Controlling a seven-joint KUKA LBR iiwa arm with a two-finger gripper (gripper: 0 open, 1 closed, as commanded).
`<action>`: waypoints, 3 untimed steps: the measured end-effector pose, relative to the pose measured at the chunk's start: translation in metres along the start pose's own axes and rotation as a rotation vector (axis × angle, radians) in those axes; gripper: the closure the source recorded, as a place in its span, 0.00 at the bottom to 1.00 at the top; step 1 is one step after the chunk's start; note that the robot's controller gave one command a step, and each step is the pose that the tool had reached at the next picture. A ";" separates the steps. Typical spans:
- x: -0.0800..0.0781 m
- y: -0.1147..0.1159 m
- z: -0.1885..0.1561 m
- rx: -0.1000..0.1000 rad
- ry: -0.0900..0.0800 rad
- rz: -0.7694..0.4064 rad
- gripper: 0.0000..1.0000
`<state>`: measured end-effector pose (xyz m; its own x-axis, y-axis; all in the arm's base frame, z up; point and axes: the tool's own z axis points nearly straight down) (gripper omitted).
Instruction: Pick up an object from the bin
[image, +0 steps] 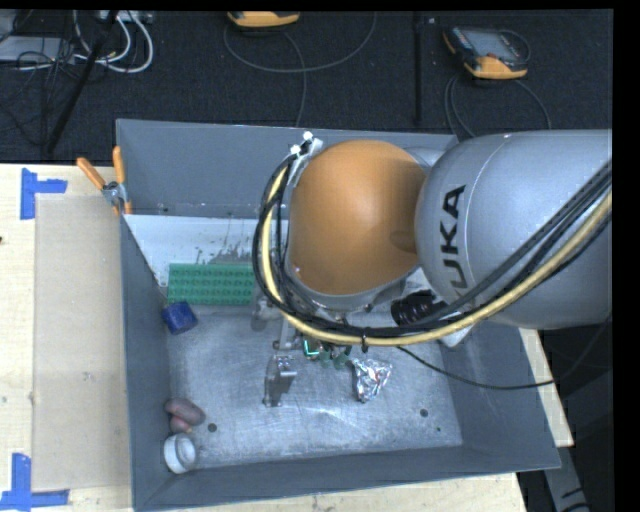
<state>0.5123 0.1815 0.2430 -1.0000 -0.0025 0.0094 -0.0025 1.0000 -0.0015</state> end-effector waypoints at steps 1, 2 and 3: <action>-0.020 -0.051 0.033 0.001 -0.004 -0.034 0.00; 0.008 -0.135 0.106 0.003 0.002 -0.040 0.00; -0.032 -0.202 0.139 0.001 -0.008 -0.261 0.00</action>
Offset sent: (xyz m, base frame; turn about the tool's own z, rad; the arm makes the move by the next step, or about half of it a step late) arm 0.0202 -0.0480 -0.0302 -0.0371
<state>0.5438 -0.0209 0.1040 -0.9655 -0.2605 0.0016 -0.2605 0.9655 -0.0013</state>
